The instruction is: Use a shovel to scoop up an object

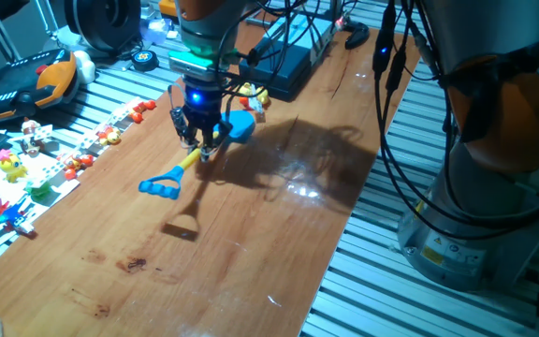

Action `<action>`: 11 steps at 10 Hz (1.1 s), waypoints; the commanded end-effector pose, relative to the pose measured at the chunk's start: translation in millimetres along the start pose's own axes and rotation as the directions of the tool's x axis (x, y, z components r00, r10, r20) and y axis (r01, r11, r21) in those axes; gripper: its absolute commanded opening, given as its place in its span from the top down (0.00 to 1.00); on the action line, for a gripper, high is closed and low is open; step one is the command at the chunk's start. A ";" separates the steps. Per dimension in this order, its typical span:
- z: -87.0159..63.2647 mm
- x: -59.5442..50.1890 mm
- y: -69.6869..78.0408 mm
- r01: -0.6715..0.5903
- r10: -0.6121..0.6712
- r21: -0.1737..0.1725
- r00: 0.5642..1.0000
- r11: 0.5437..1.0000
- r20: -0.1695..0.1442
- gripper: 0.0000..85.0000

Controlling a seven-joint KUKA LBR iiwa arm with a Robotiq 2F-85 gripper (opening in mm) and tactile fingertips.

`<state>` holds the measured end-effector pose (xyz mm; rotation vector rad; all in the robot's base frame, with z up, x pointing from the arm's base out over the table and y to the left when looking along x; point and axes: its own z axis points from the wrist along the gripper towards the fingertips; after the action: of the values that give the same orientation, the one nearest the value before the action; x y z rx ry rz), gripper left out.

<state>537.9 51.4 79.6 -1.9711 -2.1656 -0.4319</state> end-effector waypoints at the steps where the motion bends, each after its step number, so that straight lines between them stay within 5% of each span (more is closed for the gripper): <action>1: -2.4 -8.5 -3.7 0.017 -0.017 0.005 1.000 1.000 -0.008 0.97; 6: -1.7 -42.9 -21.1 0.084 -0.084 0.013 0.996 0.996 -0.031 0.94; 11: -1.6 -53.9 -26.9 0.127 -0.125 0.054 0.992 0.990 -0.024 0.90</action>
<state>516.5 -2.7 60.6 -1.7994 -2.2743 -0.4035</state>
